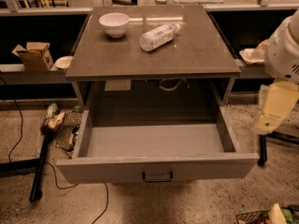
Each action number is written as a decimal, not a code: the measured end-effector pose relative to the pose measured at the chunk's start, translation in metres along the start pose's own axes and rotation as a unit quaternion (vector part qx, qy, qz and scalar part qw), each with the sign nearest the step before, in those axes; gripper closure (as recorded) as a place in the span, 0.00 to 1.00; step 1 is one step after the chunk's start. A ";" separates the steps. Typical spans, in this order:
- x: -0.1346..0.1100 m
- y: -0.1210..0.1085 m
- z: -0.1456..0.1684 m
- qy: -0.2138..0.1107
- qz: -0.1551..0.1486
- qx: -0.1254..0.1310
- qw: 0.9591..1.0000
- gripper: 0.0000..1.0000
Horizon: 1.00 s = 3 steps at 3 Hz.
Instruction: Close top drawer
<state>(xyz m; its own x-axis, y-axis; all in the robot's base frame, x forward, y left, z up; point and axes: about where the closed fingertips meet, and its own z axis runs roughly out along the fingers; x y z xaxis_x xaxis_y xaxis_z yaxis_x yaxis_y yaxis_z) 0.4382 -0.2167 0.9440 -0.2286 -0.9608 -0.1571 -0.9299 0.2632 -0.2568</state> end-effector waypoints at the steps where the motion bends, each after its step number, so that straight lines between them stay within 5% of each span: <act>1: 0.009 0.017 0.055 0.004 -0.010 -0.022 1.000 0.00; 3: 0.026 0.058 0.147 -0.029 -0.028 -0.071 0.997 0.00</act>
Offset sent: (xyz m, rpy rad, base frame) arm -0.0133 0.0078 -0.1866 0.0281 0.1628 0.0961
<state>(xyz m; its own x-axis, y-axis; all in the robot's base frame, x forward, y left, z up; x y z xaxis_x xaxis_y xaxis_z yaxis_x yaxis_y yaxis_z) 0.4202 -0.2134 0.7851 -0.1627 -0.9659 -0.2015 -0.9731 0.1909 -0.1289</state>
